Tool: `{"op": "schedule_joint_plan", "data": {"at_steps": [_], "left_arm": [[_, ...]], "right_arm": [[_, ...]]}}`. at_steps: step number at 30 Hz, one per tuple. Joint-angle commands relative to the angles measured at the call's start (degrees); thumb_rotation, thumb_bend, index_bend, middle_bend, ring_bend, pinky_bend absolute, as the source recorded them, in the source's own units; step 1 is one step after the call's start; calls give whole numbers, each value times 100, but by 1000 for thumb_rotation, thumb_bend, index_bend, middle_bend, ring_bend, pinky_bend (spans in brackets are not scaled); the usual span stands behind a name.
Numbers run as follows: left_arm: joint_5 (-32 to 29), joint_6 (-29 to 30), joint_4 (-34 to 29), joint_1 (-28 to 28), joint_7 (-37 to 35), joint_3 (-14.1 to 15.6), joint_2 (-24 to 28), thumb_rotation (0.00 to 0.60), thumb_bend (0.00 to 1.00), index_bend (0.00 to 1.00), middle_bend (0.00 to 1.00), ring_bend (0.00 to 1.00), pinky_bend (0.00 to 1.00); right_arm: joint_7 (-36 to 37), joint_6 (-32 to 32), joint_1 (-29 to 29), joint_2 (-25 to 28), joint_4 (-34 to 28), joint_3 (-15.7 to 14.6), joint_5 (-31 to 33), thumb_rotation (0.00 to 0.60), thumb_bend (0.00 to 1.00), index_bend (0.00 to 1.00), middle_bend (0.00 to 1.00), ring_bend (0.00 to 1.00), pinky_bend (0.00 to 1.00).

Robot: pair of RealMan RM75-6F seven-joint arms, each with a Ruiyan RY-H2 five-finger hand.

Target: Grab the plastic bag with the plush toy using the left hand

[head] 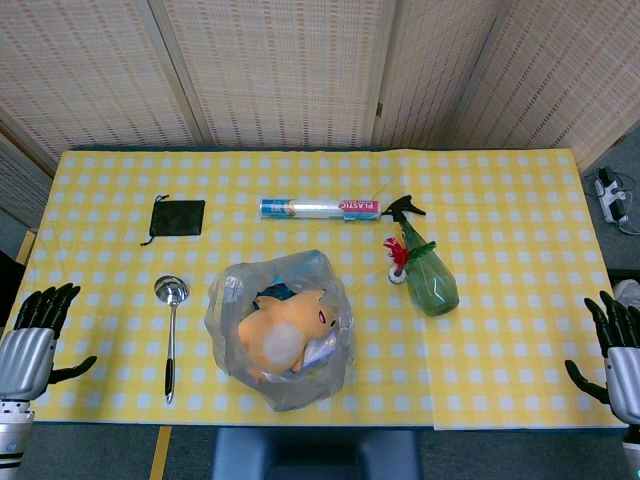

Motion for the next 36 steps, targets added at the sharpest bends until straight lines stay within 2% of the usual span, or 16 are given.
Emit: {"op": "schedule_joint_plan", "data": {"at_steps": [1, 8, 12, 15, 18, 21, 24, 33, 36], "left_arm": [[-9, -9, 9, 3, -5, 3, -3, 600, 107, 79, 104, 64, 0], [90, -82, 44, -72, -76, 8, -47, 600, 106, 79, 104, 64, 0], [381, -41, 117, -126, -549, 54, -47, 600, 107, 77, 104, 78, 9], [633, -215, 165, -267, -1324, 143, 35, 600, 106, 32, 89, 71, 6], [1217, -425, 79, -550, -2904, 350, 411, 600, 105, 0, 70, 61, 1], [1843, -266, 111, -787, -4348, 523, 737, 600, 105, 0, 69, 57, 9], [2246, -3, 206, -967, -5232, 598, 884, 600, 105, 0, 62, 49, 12], [2953, 218, 72, -1643, -6926, 774, 1066, 600, 100, 0, 30, 31, 15], [2922, 277, 68, -1825, -7125, 691, 995, 600, 98, 0, 30, 40, 27]], "right_arm": [[13, -44, 7, 12, -15, 15, -14, 600, 306, 0, 0, 0, 0], [50, 8, -73, 31, -2, 30, -71, 600, 306, 0, 0, 0, 0], [123, 32, -112, 54, 11, 4, -166, 600, 306, 0, 0, 0, 0], [148, 40, -124, 55, 25, 17, -197, 600, 306, 0, 0, 0, 0], [169, -29, -105, 55, 25, 23, -213, 600, 306, 0, 0, 0, 0], [165, -122, -72, 67, 20, -1, -267, 600, 306, 0, 0, 0, 0], [209, -157, -59, 87, 8, -28, -349, 600, 306, 0, 0, 0, 0], [417, -206, -62, 166, 20, -146, -601, 600, 306, 0, 0, 0, 0], [588, -182, -69, 222, 40, -229, -782, 600, 306, 0, 0, 0, 0]]}}
